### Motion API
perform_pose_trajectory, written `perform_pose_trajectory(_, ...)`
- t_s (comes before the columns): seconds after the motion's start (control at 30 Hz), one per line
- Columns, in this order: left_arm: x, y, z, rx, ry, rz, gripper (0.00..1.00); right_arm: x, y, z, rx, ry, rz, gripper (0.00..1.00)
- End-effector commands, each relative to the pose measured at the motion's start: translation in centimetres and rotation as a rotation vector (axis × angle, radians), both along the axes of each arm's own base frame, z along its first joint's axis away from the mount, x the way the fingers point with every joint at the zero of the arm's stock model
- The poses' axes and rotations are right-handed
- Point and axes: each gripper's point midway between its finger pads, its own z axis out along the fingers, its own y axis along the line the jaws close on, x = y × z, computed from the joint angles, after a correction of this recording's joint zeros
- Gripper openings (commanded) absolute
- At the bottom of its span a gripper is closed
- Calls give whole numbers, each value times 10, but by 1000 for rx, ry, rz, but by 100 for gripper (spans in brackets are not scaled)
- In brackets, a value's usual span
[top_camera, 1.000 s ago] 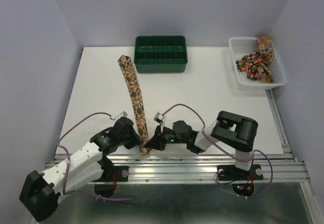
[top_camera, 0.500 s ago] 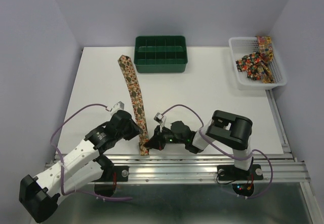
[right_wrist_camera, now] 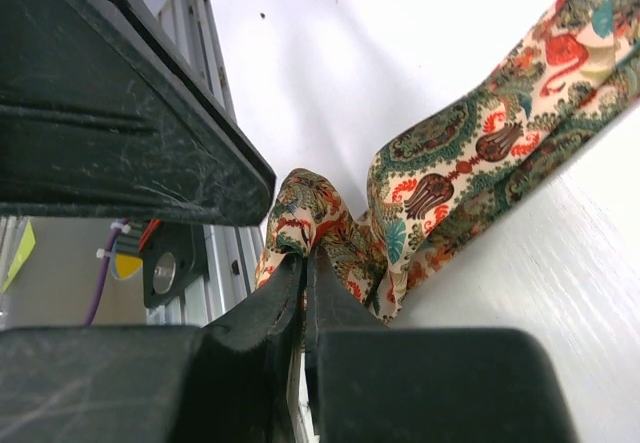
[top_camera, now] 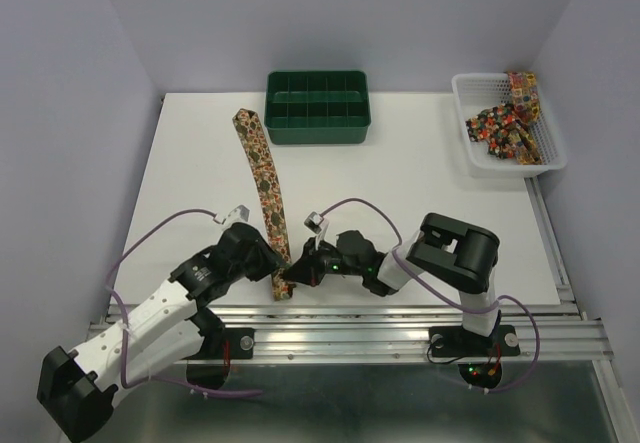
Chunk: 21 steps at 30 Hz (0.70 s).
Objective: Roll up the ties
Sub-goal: Roll the tie
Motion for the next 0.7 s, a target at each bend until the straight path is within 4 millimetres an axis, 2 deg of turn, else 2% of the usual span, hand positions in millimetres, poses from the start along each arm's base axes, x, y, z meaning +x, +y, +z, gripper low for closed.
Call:
perform_pose_trajectory(0.0,1,-2,0,-24,-24,0,21,6,11,21,65,-17,14,1)
perform_pose_trajectory(0.23,0,4,-11,0,1,41,19,19,10,4,22,53,-22,1)
perform_pose_trajectory(0.47,4,8,-16,14,11,80,16,36,9,2,42,80,-41,1)
perform_pose_trajectory(0.67,6,9,-20,21,11,91,15,36,10,-3,38,75,-9,2)
